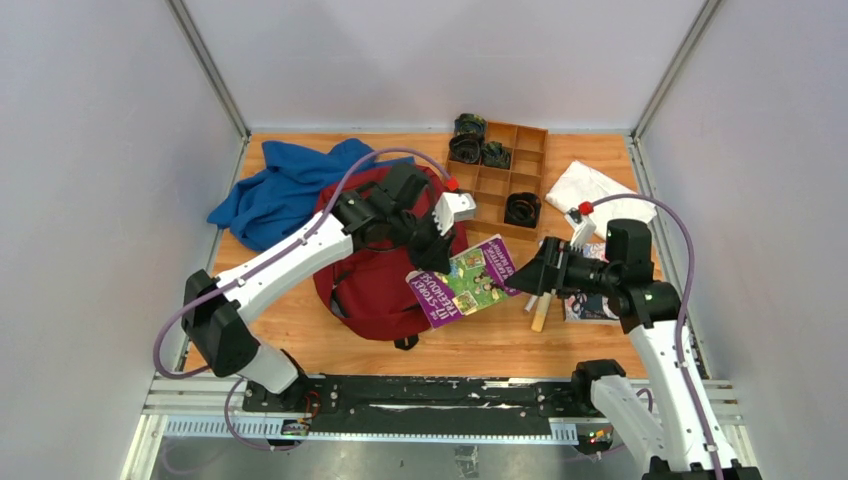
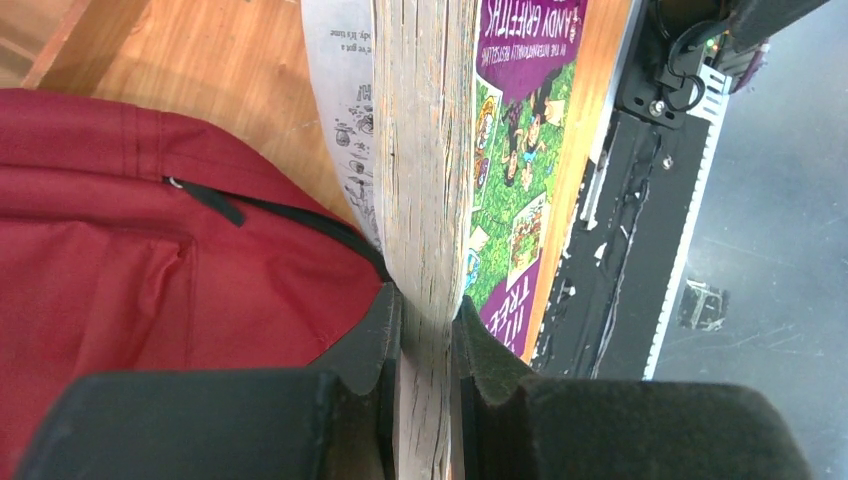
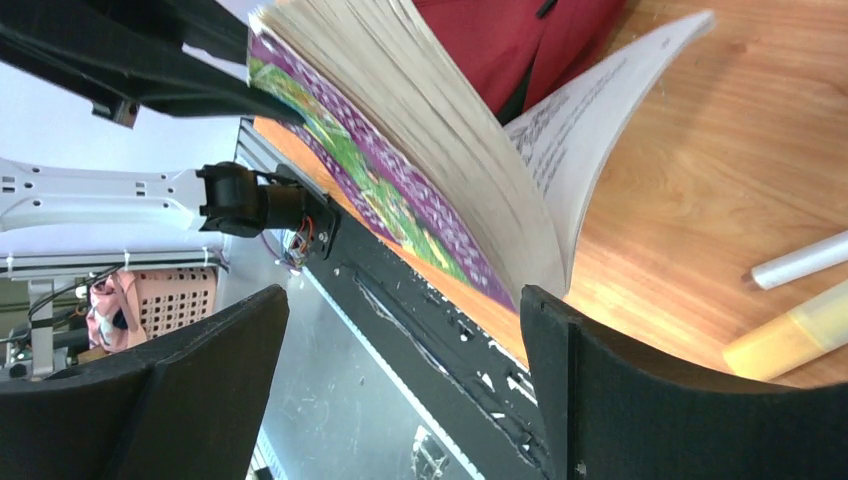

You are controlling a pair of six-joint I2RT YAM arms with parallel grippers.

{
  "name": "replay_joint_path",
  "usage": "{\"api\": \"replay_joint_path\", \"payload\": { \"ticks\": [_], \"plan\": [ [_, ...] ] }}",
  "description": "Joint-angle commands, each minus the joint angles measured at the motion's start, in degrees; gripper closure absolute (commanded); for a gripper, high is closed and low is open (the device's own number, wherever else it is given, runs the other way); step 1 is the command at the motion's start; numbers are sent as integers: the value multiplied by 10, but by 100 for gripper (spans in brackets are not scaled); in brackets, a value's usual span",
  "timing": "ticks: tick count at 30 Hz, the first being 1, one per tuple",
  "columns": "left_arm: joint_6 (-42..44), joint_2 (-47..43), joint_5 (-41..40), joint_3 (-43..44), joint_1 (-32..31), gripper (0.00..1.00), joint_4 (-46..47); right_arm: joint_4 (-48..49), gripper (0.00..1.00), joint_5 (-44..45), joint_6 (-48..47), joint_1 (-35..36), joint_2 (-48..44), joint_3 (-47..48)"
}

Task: Pack the student bag
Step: Pick up the book from the center of the board.

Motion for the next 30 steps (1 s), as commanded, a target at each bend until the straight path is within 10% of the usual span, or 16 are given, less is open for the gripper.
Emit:
{"api": "replay_joint_path", "payload": {
  "ticks": [1,23,30],
  "plan": [
    [18,-42,33,37,15,100,8,-38,9,-22,-3,-6,-14,-12],
    [-18,-62,146,61,17,100,24,262,6,-160,174,-5,-20,-22],
    [-13,-40,172,58,17,100,24,283,21,-167,174,21,11,-22]
  ]
}}
